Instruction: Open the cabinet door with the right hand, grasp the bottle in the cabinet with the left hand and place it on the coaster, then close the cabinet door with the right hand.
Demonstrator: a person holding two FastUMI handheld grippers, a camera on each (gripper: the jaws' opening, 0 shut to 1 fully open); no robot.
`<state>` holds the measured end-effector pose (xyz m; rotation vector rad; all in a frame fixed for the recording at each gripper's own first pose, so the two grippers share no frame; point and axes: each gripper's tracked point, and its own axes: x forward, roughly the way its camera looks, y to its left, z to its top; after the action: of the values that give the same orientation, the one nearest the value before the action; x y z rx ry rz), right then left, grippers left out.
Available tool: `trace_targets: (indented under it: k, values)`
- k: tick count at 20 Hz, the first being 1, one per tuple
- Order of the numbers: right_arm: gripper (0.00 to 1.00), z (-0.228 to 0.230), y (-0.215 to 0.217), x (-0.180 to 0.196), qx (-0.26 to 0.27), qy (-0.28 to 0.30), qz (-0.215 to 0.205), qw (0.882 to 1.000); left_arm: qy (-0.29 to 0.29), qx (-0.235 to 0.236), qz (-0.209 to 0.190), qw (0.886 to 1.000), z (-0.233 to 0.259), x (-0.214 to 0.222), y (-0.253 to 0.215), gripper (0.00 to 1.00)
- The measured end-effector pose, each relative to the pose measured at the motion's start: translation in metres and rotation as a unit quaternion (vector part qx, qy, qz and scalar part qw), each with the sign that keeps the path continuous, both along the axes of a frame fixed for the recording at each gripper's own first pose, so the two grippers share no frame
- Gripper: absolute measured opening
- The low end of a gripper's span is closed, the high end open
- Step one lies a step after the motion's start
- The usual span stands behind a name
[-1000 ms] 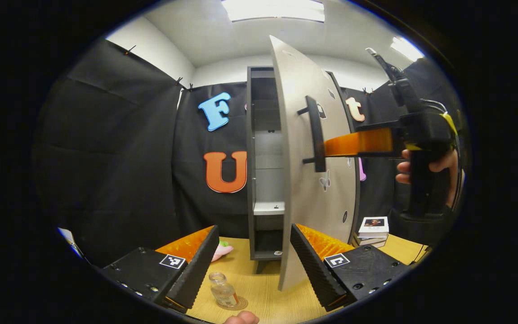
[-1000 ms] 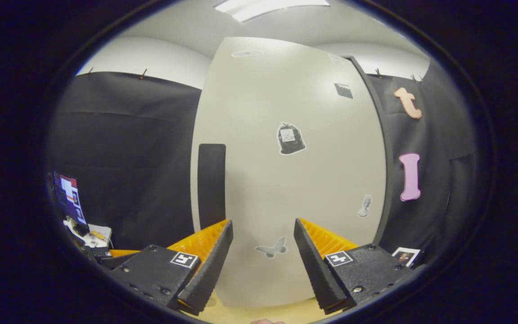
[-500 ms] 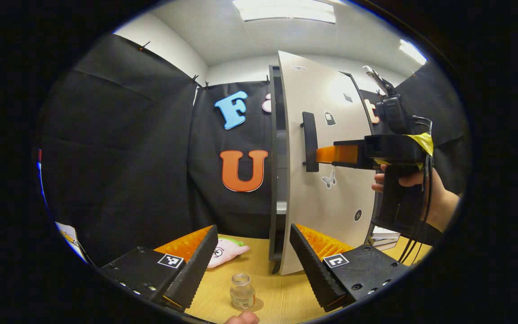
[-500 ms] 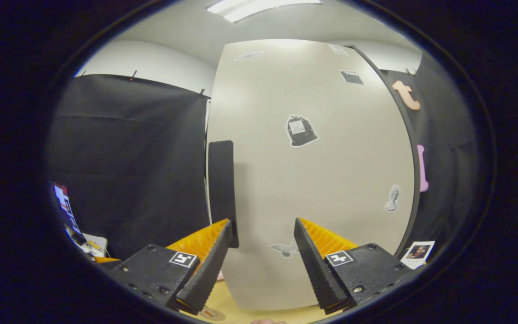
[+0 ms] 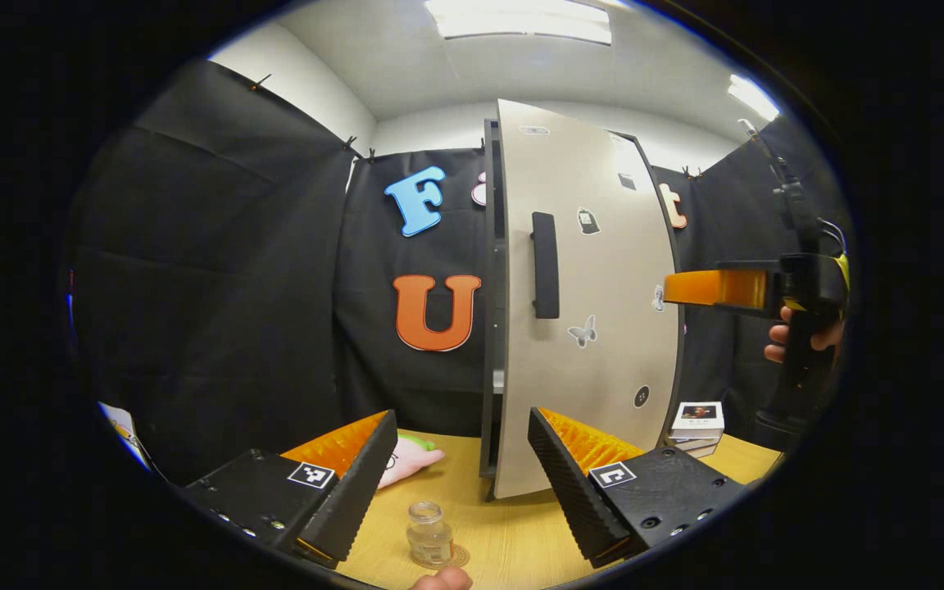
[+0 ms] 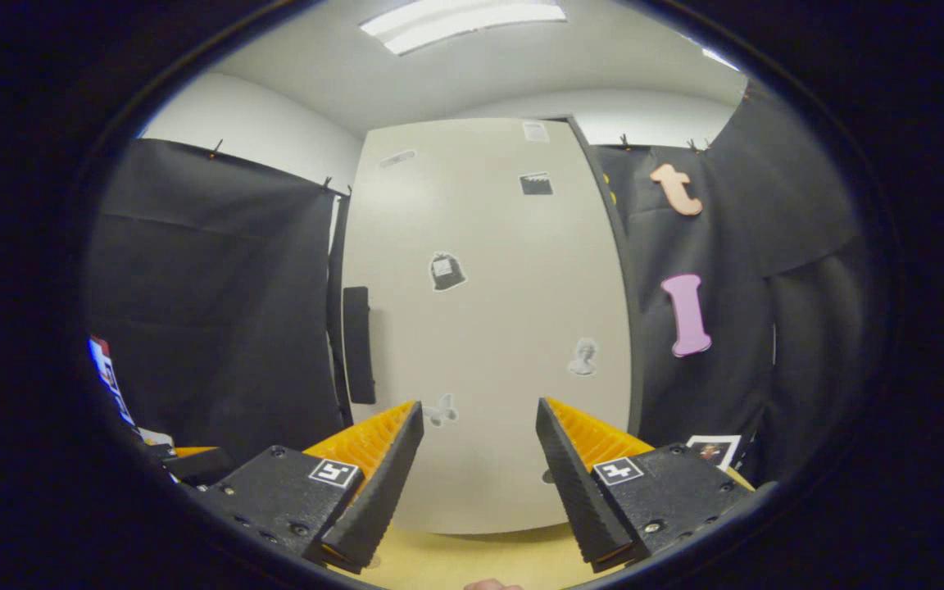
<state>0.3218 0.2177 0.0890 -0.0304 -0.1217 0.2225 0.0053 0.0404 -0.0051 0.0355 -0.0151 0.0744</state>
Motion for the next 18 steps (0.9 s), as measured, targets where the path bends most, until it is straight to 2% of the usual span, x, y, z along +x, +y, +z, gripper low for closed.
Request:
trace_targets:
  k: [5, 11, 14, 18]
  values:
    - [0.89, -0.017, -0.058, -0.041, 0.017, 0.009, -0.040, 0.999, 0.001, 0.002, -0.018, 1.000, -0.001, -0.001, -0.021, 0.97]
    - [0.90, -0.052, -0.129, -0.072, -0.002, 0.043, -0.115, 0.992, -0.018, 0.000, -0.039, 0.999, 0.008, -0.013, -0.053, 0.97]
    - [0.90, -0.063, -0.147, -0.082, 0.009, 0.052, -0.141, 0.989, -0.023, -0.003, -0.054, 0.998, 0.012, -0.015, -0.070, 0.96]
    - [0.87, -0.068, -0.158, -0.094, 0.029, 0.051, -0.145, 0.988, -0.025, 0.008, -0.062, 0.998, 0.011, -0.014, -0.077, 0.97]
